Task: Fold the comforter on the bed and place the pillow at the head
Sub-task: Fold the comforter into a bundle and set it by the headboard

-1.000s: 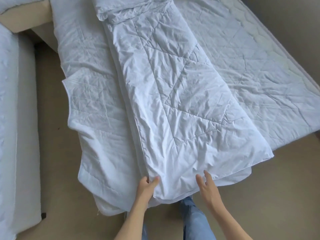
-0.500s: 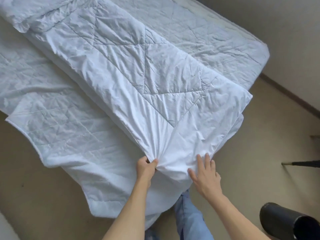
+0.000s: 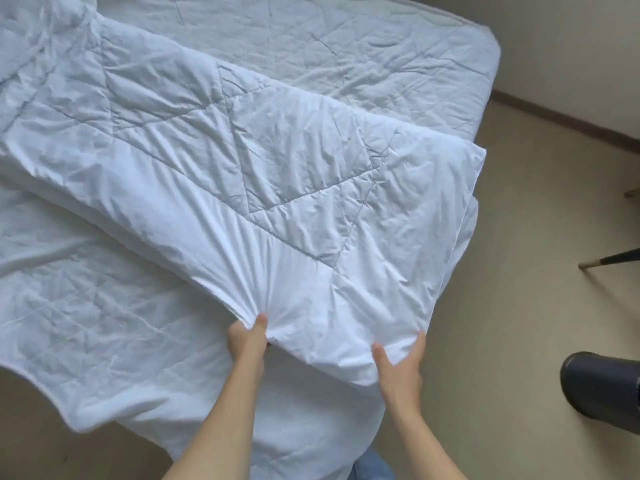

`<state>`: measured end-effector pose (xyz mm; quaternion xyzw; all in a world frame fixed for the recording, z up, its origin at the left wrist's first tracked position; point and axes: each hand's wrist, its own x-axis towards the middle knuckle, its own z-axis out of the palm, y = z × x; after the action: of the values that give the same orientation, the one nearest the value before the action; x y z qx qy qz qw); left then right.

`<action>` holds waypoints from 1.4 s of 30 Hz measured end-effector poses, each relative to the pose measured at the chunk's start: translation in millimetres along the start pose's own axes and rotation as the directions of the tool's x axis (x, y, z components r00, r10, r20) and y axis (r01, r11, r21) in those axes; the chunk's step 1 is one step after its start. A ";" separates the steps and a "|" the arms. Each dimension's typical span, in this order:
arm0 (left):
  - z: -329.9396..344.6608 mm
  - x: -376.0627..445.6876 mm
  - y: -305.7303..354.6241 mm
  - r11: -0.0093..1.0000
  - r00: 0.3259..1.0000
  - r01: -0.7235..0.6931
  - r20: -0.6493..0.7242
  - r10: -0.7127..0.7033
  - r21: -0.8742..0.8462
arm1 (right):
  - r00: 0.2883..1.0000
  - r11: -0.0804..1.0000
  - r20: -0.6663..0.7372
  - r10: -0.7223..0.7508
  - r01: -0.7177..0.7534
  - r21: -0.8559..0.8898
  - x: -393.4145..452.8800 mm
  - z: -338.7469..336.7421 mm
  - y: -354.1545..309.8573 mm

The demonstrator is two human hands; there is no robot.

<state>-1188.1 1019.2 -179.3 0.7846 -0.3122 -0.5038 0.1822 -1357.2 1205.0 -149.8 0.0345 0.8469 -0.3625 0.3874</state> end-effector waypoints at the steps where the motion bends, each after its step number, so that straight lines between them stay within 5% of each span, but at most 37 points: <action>1: -2.9 -0.8 0.8 0.998 0.999 -0.025 -0.031 0.027 0.054 | 0.999 0.998 -0.030 0.034 -0.033 0.046 -0.6 2.8 -0.9; 4: -4.6 -10.6 24.5 0.952 0.962 -0.089 -0.224 0.159 0.294 | 0.971 0.946 -0.043 0.236 -0.220 0.240 3.3 14.5 1.8; 6: 0.6 -22.5 37.4 0.786 0.856 -0.323 -0.191 0.480 0.528 | 0.963 0.913 -0.032 0.269 -0.244 0.329 6.9 18.8 8.3; 8: 13.1 -30.0 38.2 0.291 0.563 -0.694 0.244 0.790 0.659 | 0.962 0.920 -0.096 0.255 -0.211 0.331 2.5 21.6 12.0; 10: 28.7 -24.0 29.4 -0.109 0.300 -0.852 0.648 0.700 0.512 | 0.962 0.945 -0.151 0.229 -0.182 0.273 -4.9 22.5 19.1; 13: 44.6 -12.5 9.9 -0.305 0.211 -0.884 0.883 0.419 0.355 | 0.949 0.928 -0.229 0.218 -0.129 0.349 -16.7 31.5 27.4; 16: 49.9 3.3 -2.4 -0.331 0.171 -0.895 0.915 0.366 0.300 | 0.928 0.827 -0.232 0.292 -0.123 0.548 -29.4 54.9 31.2; 23: 46.8 28.8 -10.2 -0.383 0.048 -0.909 0.954 0.297 0.165 | 0.871 0.695 -0.329 0.364 -0.020 0.718 -9.2 106.9 52.1; 42: 64.9 48.1 -25.2 -0.395 0.021 -0.905 0.947 0.321 0.155 | 0.874 0.548 -0.355 0.331 0.128 0.827 15.8 122.3 69.4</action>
<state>-1224.8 1007.3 -254.7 0.1319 -0.9719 -0.1718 -0.0924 -1267.4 1174.1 -254.8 0.3511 0.6372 -0.6742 0.1269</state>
